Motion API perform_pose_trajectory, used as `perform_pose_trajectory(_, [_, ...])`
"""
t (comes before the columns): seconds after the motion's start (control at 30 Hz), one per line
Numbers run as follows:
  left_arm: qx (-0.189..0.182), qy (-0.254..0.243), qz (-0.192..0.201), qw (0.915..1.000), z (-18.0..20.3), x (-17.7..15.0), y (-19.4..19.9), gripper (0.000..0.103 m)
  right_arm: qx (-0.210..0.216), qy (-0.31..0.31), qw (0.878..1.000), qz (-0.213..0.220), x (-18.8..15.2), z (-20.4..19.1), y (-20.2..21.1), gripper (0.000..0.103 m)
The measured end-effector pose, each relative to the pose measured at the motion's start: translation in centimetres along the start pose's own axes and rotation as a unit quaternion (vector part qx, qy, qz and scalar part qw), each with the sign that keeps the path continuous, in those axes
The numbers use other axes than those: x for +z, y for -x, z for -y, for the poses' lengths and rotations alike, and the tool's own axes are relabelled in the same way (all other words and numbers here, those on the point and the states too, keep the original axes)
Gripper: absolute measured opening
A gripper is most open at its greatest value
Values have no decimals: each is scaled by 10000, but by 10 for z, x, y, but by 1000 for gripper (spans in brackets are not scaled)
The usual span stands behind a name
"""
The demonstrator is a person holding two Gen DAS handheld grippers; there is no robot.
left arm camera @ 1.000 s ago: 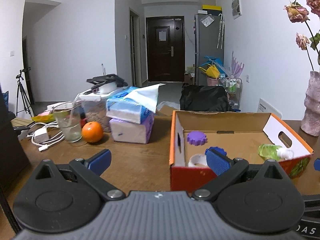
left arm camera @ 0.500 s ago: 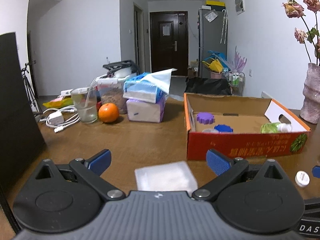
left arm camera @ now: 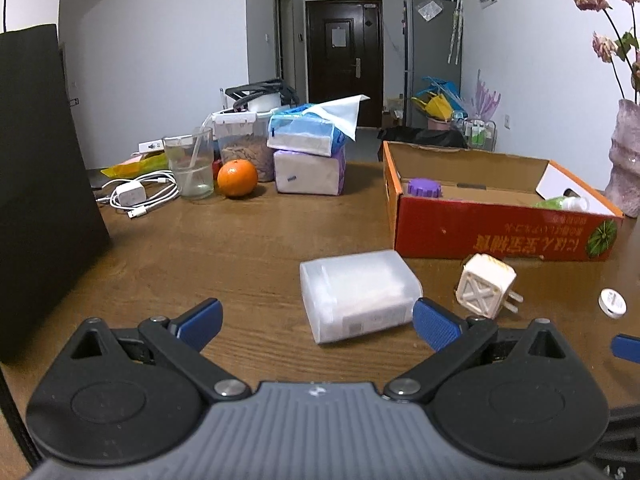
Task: Organize rigid objects
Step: 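Lower the right tool onto the white bottle cap and close it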
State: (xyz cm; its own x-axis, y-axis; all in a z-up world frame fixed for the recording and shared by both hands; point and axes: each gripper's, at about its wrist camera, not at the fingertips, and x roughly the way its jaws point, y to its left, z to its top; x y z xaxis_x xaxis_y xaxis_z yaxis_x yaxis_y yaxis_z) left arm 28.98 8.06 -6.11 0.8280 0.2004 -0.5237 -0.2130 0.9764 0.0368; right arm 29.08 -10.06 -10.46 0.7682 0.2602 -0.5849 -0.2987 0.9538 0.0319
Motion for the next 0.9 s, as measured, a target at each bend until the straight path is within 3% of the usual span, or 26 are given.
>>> perform_pose_trajectory(0.17, [-18, -14, -17, 10000, 0, -1, 1, 103, 128, -98, 9997, -164, -3, 1, -7, 76])
perform_pose_trajectory(0.27, [-32, -42, -27, 10000, 2, -2, 0, 103, 263, -92, 9993, -234, -5, 0, -11, 55])
perform_pose_trajectory(0.3, [-40, -58, -20, 10000, 3, -2, 1, 103, 326, -99, 9991, -271, -5, 0, -12, 39])
perform_pose_trajectory(0.43, [-61, -71, -20, 10000, 3, -3, 1, 103, 430, -192, 9986, -224, -5, 2, -11, 39])
perform_pose_trajectory(0.9, [-72, 33, -124, 9999, 5, -3, -11, 103, -3, -722, 9974, 70, 3, 36, -11, 39])
